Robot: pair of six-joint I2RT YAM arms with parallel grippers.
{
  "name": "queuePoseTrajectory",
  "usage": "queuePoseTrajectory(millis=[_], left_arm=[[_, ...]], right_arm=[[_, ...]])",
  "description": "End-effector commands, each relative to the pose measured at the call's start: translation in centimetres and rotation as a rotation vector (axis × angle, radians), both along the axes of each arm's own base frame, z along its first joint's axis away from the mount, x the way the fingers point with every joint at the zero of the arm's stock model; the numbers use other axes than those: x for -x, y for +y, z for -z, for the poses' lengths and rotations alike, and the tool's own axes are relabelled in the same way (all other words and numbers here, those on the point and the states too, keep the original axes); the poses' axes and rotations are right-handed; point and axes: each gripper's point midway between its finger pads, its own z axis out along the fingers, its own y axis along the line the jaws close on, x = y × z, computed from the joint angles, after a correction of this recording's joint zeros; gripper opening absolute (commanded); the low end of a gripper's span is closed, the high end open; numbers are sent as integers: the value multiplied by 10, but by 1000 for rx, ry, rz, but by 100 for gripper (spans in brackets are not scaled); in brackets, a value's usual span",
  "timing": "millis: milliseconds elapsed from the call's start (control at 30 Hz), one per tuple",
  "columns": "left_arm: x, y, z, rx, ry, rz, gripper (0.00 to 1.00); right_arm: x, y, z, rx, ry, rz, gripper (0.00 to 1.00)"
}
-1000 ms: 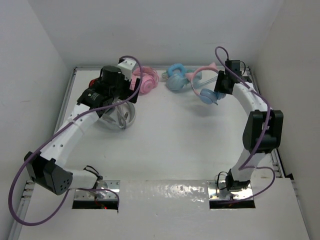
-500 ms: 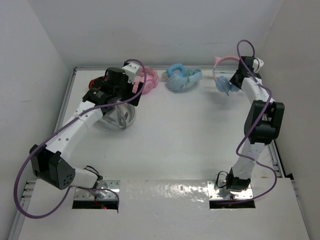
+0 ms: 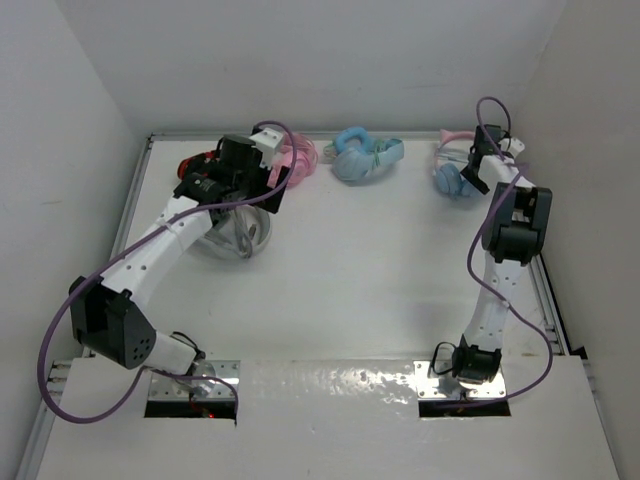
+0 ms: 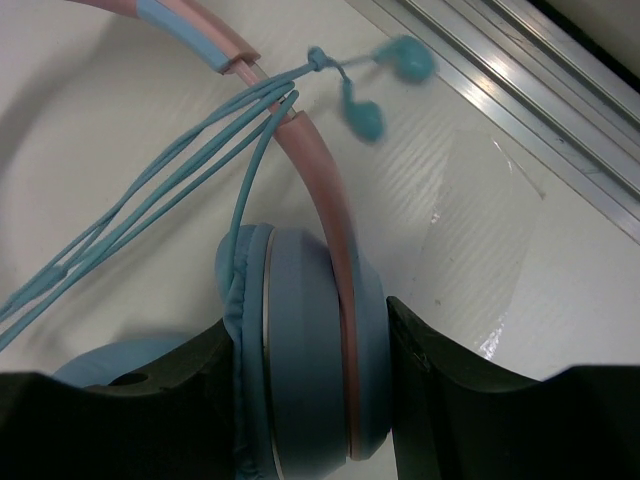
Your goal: Wrap the headphones
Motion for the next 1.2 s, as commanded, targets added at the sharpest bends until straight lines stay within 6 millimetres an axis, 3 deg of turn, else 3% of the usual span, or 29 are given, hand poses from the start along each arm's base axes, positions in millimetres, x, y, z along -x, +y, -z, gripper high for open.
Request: queuePoseTrajectory(millis=[0,233,333,367,500,567,600,667,700,733,900,967,1000,1033,1067,1100,1133,1167], left_arm=[[-12,-2,-18,45,-60,-17,100],[-13,-3,-20,50,-63,-16,100],[-13,-2,-18,45,-60,-17,100],[-12,-3,-19,46,-61,-16,100],[-13,-3,-17,48,-58,-13,100],[-13,-4,-16,49,-55,-10,100],[-13,-5,-16,50,-54,-9,100],[-13,-6,-14,53,-49,-3,100],[-13,-7,-15,55,-50,0,100],[-13,-8,-15,59,-48,6,100],[-12,-5,-16,48,-54,-3,100],[-12,1,-14,25,-57,-20,100],[-12,6,-13,4,-63,-33,100],[-11,10,-10,-12,-60,-42,100],[-9,14,-2,-32,-45,-51,100],[-8,19,1,-54,-45,-56,100],[-6,26,0,-70,-56,-73,100],[0,31,13,-93,-35,-75,100]], right_arm=[[-34,-8,-47,-7,-168,28,21],[-26,-13,-31,-38,-155,43,40],[-23,-15,-30,-38,-142,35,60],[-22,-15,-30,-28,-132,23,73],[-22,-13,-47,-9,-139,-33,96],[-18,-16,-65,21,-160,-44,99],[-16,-15,-86,36,-197,-45,99],[-5,-17,-91,69,-211,-43,99],[-2,-18,-112,90,-249,-40,99],[4,-17,-109,102,-247,-47,99],[20,6,-136,116,-295,-145,99],[35,19,-142,128,-325,-192,99],[48,27,-127,117,-300,-212,99],[56,30,-144,123,-339,-219,99],[64,34,-144,113,-342,-232,99],[84,39,-124,94,-298,-243,99],[93,44,-145,110,-364,-254,99],[103,48,-146,100,-377,-263,99]])
